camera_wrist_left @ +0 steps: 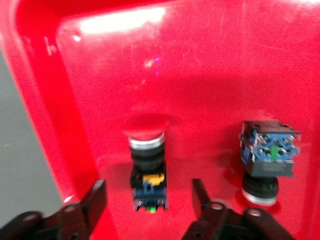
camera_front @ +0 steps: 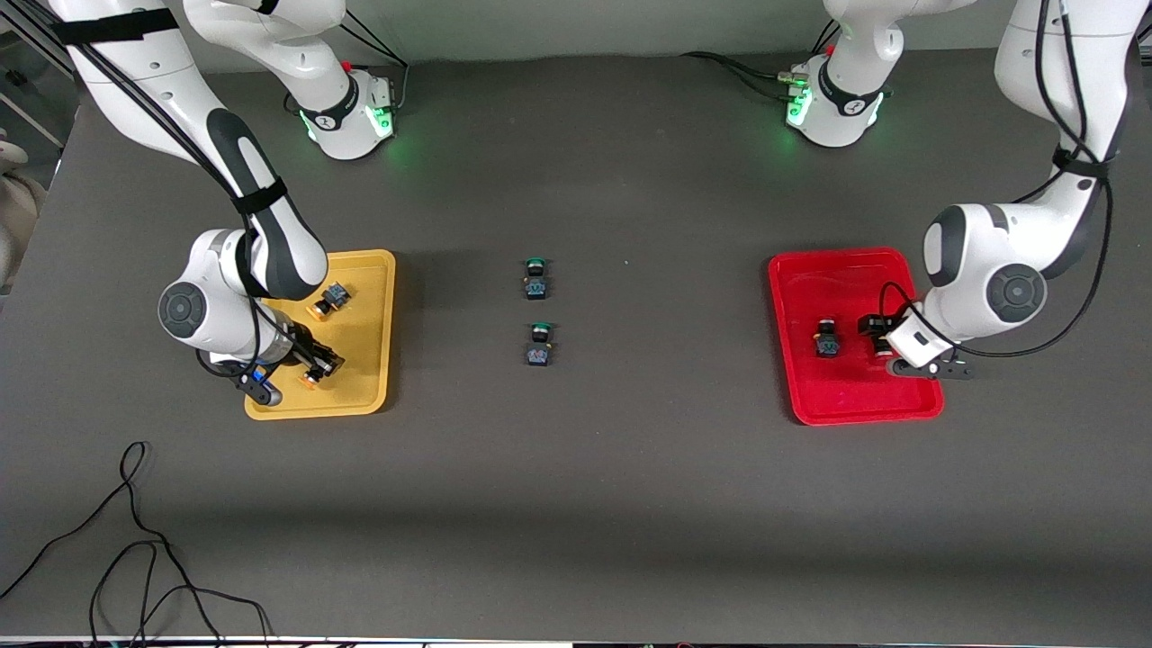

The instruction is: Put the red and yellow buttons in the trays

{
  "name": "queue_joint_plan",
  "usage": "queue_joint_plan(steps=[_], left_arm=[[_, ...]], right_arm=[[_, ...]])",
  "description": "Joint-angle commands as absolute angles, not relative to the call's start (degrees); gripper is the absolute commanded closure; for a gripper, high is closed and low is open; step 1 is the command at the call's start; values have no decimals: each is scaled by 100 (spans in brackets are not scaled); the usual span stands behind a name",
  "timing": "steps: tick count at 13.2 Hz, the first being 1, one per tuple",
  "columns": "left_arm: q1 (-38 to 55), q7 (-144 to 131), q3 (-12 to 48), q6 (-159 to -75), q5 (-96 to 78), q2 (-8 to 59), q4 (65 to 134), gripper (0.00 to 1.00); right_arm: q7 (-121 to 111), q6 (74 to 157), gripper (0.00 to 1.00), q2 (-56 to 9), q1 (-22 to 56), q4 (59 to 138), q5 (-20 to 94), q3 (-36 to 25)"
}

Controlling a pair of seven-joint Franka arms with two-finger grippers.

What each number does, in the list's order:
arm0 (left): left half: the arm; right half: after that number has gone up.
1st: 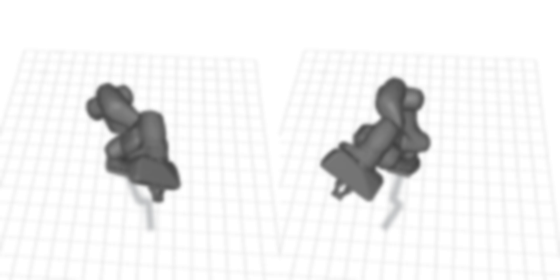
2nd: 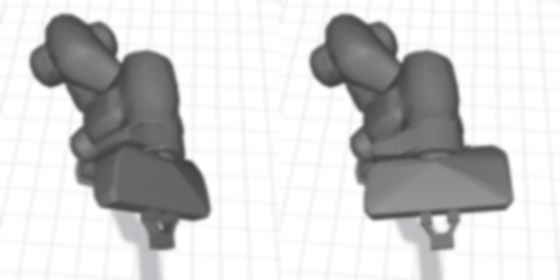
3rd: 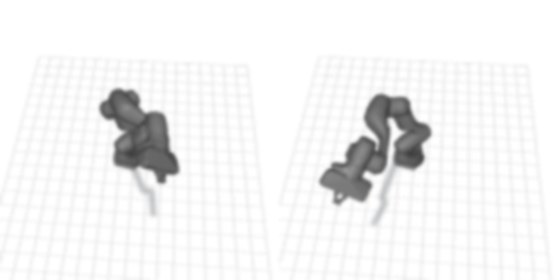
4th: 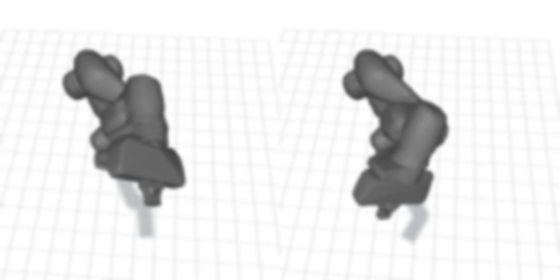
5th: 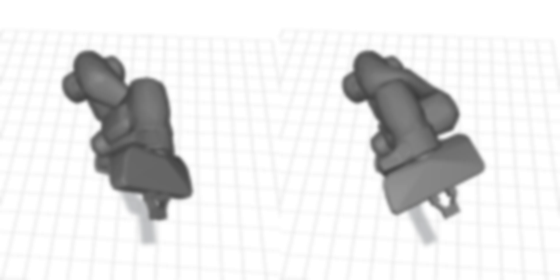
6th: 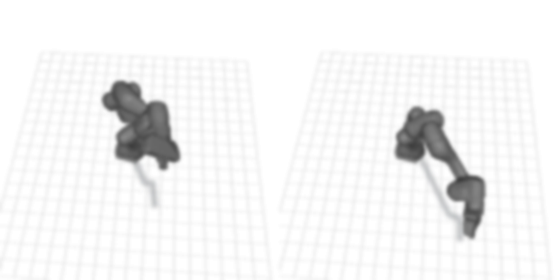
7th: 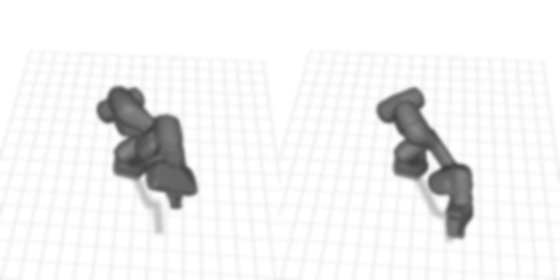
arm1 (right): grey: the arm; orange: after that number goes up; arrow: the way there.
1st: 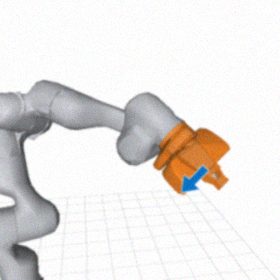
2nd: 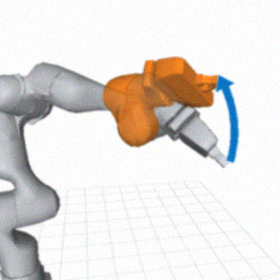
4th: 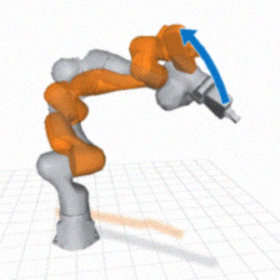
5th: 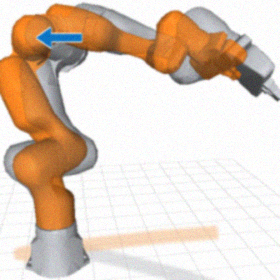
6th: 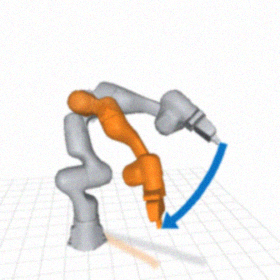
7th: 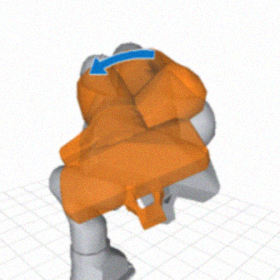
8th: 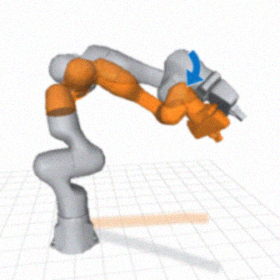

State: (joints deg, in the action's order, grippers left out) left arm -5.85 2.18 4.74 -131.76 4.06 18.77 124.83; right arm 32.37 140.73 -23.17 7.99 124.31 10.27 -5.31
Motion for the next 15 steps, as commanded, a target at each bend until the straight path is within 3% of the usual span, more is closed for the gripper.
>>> queue_joint_plan(steps=[1, 2, 6, 8, 12, 15], left_arm=[[-659, 316, 510, -11966, 492, 1189, 11972, 0], [-650, 325, 510, -11684, 492, 917, 11884, 0], [-642, 387, 536, -10428, 466, 185, 11279, 0], [-598, 413, 580, -9794, 413, 158, 10725, 0], [-483, 422, 580, -8940, 212, 88, 9881, 0], [-194, 352, 510, -8605, 176, 254, 9239, 0]], right_arm=[[3067, 14071, 38, -2329, 826, 12340, 1213, -536], [3146, 14071, 1, -2312, 844, 12331, 1222, -536], [3077, 13608, 0, -1760, 870, 12209, 1204, -519], [3024, 12801, 0, -1216, 870, 11955, 1125, -510], [2744, 12245, 0, -117, 896, 11804, 161, -457], [1455, 11262, 0, 482, 870, 11322, 149, -457]])
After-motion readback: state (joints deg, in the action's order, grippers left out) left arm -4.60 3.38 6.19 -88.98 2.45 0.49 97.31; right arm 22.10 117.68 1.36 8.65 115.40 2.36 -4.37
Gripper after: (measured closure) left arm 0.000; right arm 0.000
